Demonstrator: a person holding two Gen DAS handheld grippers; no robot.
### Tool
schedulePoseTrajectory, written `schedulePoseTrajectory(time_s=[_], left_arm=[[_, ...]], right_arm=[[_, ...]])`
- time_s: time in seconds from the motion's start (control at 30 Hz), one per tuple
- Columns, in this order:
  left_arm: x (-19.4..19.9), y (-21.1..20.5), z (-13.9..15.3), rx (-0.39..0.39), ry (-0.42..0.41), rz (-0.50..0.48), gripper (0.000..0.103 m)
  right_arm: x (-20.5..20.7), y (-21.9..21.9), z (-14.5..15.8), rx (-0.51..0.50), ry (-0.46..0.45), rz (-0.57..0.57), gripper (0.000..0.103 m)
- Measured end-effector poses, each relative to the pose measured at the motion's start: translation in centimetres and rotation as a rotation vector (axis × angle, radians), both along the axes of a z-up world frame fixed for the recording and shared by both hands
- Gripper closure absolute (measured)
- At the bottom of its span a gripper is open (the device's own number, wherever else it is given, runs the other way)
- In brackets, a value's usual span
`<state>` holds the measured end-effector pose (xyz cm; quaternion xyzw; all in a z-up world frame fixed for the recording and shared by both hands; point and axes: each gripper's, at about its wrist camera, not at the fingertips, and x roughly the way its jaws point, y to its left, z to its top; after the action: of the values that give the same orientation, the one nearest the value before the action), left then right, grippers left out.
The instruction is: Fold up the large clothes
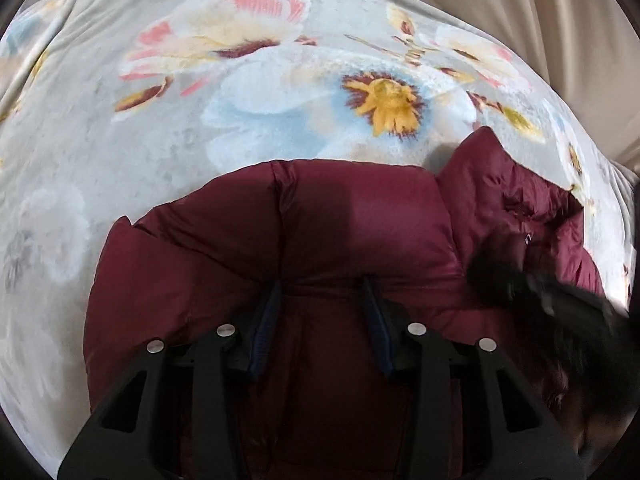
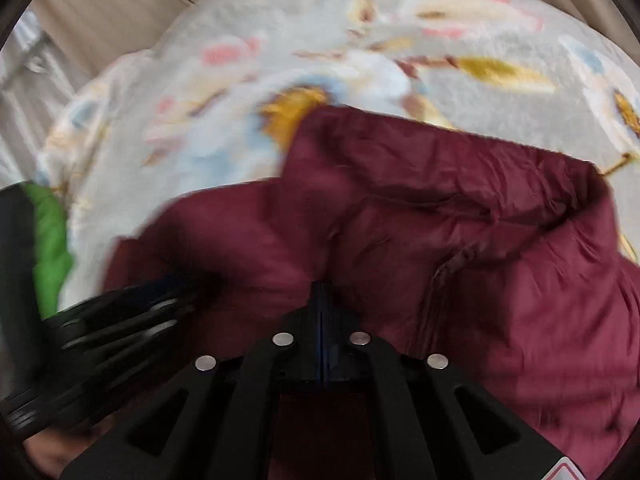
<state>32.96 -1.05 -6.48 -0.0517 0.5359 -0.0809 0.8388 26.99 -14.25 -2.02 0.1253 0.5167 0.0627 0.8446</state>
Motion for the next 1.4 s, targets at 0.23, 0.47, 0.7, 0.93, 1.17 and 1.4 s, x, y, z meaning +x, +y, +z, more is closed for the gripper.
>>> schedulePoseTrajectory(time_s=[0.23,0.47,0.7,0.93,1.17,1.4], left_arm=[[-0.4,0.0,-0.2,0.016,-0.023,-0.007,0.063],[-0.6,0.0,2.6,-0.018,-0.051,0.015,0.064],[-0.9,-8.7,6.2,-0.243,-0.091,-0.19,0.051],[2.4,-18.2,0.0,-0.166,0.082,-0.269,0.077],[4.1,-16.2,-0.2,-0.216,0.07,-0.161,0.093],[5.0,-10.3,5.0,-0.216,-0.088,-0.157,0.089]], right_arm=[[-1.5,1.3,2.2,-0.025,-0.082,0.015,0.103],[-4.1,-5.2,4.7,-0.062,-0.166,-0.193,0.098],[-10.5,-14.2,4.1,-0.044,-0.109,-0.399,0.091],[-8.6,-14.1,1.3,0.001,-0.076,-0.328,0.091],[-10.9,-18.7,-1.2,0.057,-0.056,-0.449,0.103],[-6.9,-14.1,4.2,0.035,-0.158,-0.253,0.088]])
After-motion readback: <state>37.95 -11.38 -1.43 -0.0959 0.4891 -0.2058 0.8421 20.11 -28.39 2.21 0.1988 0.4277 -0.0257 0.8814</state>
